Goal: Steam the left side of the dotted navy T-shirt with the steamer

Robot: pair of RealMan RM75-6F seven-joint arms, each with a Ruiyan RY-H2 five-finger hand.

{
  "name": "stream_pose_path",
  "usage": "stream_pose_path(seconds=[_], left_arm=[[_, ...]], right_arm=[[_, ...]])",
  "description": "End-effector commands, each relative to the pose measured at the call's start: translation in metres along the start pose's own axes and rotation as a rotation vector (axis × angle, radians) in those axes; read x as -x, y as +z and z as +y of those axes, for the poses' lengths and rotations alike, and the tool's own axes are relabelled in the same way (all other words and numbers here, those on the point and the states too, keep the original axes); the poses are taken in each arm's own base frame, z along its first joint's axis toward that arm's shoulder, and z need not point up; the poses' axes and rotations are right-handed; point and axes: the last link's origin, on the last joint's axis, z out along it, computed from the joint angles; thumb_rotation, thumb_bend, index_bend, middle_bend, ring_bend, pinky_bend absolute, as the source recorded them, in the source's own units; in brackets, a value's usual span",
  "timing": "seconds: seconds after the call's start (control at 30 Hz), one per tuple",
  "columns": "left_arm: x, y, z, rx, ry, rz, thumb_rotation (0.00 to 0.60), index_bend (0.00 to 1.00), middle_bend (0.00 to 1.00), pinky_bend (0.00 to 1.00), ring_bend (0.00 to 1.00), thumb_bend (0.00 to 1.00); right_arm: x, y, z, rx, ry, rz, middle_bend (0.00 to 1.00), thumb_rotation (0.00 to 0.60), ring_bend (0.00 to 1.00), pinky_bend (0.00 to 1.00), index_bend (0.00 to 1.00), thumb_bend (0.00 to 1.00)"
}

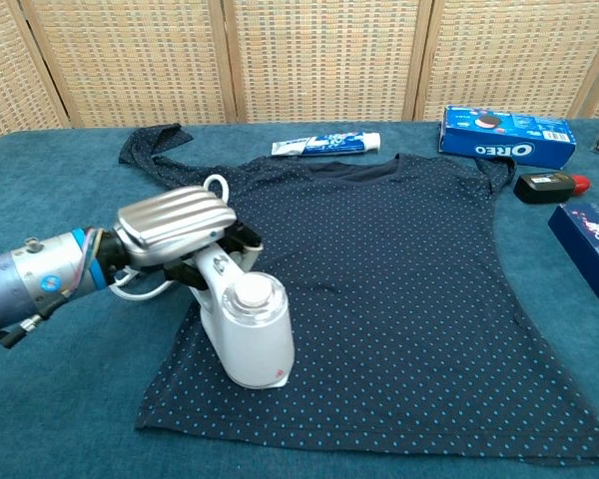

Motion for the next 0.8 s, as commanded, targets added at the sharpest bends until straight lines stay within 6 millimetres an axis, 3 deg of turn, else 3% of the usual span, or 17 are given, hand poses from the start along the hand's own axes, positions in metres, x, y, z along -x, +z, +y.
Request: stream_pose_path(seconds=[0.03, 0.23, 0.37, 0.63, 0.8], left_arm=[[0.001, 0.015, 0.009, 0.001, -0.023, 0.011, 0.600, 1.00, 0.82, 0.77, 0.71, 0.65], [-0.004, 0.059, 0.015, -0.064, -0.063, 0.036, 0.600, 1.00, 0.82, 0.77, 0.71, 0.65], [-0.007, 0.075, 0.008, -0.116, -0.058, 0.041, 0.600, 1.00, 0.82, 0.77, 0.71, 0.65], [-0.023, 0.087, -0.014, -0.185, -0.007, 0.073, 0.600, 1.00, 0.82, 0.77, 0.71, 0.65], [-0.020, 0.088, -0.020, -0.236, -0.018, 0.061, 0.600, 1.00, 0.82, 0.77, 0.71, 0.65]], right_arm=[[0.000, 0.000, 0.000, 0.000, -0.001, -0.001, 0.00, 0.600, 0.00, 0.00, 0.01, 0.00], [0.000, 0.000, 0.001, 0.005, 0.000, -0.002, 0.00, 0.600, 0.00, 0.00, 0.01, 0.00], [0.000, 0.001, 0.002, 0.011, 0.001, -0.001, 0.00, 0.600, 0.00, 0.00, 0.01, 0.00], [-0.001, 0.002, 0.004, 0.016, 0.009, -0.001, 0.00, 0.600, 0.00, 0.00, 0.01, 0.00], [-0.002, 0.001, 0.004, 0.014, 0.011, -0.003, 0.00, 0.600, 0.00, 0.00, 0.01, 0.00]])
